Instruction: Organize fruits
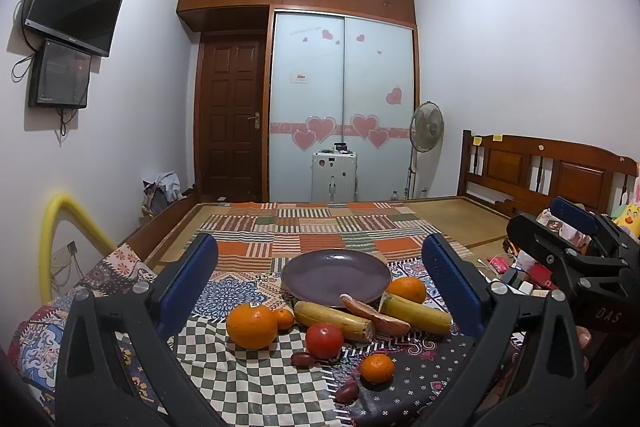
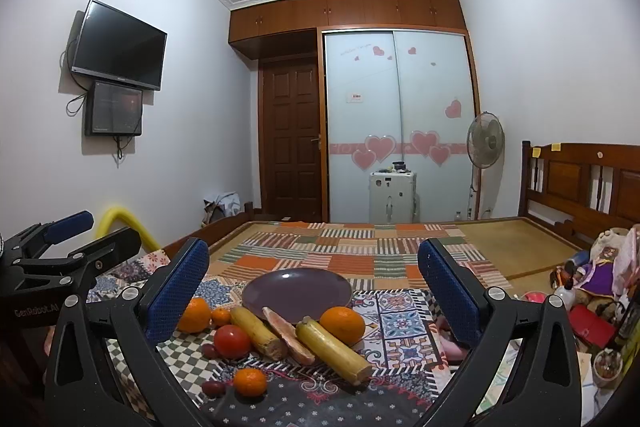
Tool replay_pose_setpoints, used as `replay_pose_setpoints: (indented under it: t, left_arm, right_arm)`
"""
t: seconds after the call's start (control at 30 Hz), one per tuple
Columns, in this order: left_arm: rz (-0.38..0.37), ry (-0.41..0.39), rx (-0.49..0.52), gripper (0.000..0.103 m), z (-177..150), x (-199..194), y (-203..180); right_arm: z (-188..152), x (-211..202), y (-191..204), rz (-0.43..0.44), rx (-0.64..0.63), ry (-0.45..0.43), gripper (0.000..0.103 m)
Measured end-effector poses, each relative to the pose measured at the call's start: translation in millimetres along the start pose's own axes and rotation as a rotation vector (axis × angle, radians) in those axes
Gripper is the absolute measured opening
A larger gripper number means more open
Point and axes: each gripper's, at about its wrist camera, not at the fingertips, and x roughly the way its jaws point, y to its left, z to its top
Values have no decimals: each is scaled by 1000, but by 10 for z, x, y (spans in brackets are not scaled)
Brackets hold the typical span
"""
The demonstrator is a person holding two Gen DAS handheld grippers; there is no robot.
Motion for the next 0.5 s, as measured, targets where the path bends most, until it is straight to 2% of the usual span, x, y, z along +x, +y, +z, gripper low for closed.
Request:
replay_pose_setpoints:
  t: [0.5]
  left_arm:
    - [1, -3, 7, 103, -1, 16, -32]
  right_arm:
    - [18, -30, -10, -6, 1, -4, 103]
